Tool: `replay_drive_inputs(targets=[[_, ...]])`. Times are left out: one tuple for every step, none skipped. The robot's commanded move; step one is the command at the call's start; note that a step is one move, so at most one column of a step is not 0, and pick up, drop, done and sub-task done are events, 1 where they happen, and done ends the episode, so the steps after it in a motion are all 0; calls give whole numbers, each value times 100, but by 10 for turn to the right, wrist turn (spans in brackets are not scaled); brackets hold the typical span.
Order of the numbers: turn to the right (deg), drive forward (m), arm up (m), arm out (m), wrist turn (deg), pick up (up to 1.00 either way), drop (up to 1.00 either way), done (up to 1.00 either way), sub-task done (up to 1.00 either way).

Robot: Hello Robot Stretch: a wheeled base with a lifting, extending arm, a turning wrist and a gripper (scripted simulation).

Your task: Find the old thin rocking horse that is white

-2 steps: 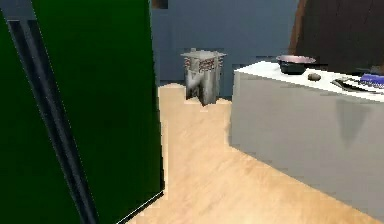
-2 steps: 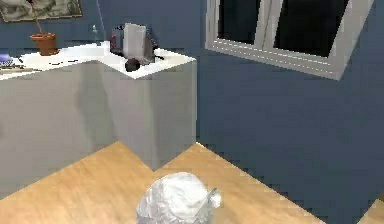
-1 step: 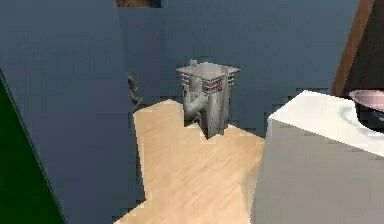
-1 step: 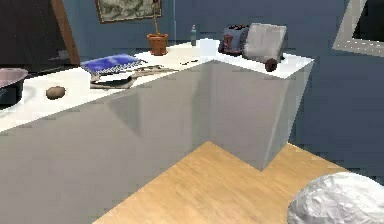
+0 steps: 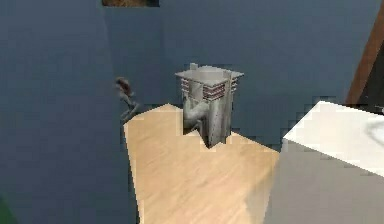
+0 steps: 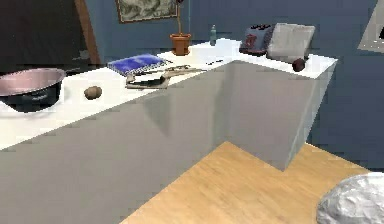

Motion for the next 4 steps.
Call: replay_drive_inputs(targets=[[150,0,0,0,0,0,0,0,0],[0,40,0,0,0,0,0,0,0],[-270,0,0,0,0,0,0,0,0],[0,85,0,0,0,0,0,0,0]])
